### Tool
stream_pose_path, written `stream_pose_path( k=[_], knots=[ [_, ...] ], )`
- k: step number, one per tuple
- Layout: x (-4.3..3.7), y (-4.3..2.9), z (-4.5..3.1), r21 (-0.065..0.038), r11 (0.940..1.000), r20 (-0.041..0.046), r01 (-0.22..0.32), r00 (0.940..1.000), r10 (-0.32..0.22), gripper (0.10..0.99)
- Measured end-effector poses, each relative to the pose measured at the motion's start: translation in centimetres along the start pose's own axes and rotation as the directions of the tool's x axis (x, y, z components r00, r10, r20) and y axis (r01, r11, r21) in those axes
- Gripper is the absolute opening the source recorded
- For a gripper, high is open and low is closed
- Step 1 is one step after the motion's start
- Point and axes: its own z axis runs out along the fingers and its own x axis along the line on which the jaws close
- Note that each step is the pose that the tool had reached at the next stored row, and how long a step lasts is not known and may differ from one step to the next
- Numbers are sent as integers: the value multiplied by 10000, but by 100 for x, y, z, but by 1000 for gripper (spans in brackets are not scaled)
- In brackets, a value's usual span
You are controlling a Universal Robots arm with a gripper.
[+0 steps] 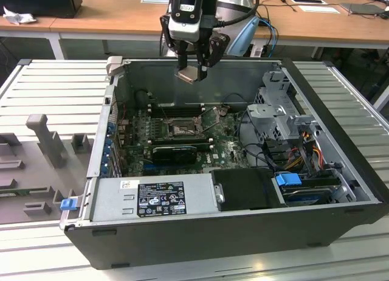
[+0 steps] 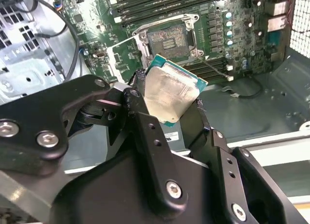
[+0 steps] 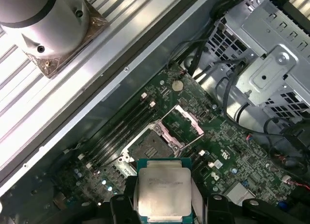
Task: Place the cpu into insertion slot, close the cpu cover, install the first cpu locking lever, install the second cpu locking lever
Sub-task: 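Place the cpu into insertion slot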
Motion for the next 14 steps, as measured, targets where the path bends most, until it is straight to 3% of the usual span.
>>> stream_pose_path(
  k=[8, 14],
  knots=[
    [0, 0, 6, -30, 9928, 106, -1197, 9927, 1198, 529],
    [0, -1, 10, -60, 9783, 181, -2073, 9781, 2074, 529]
  ],
)
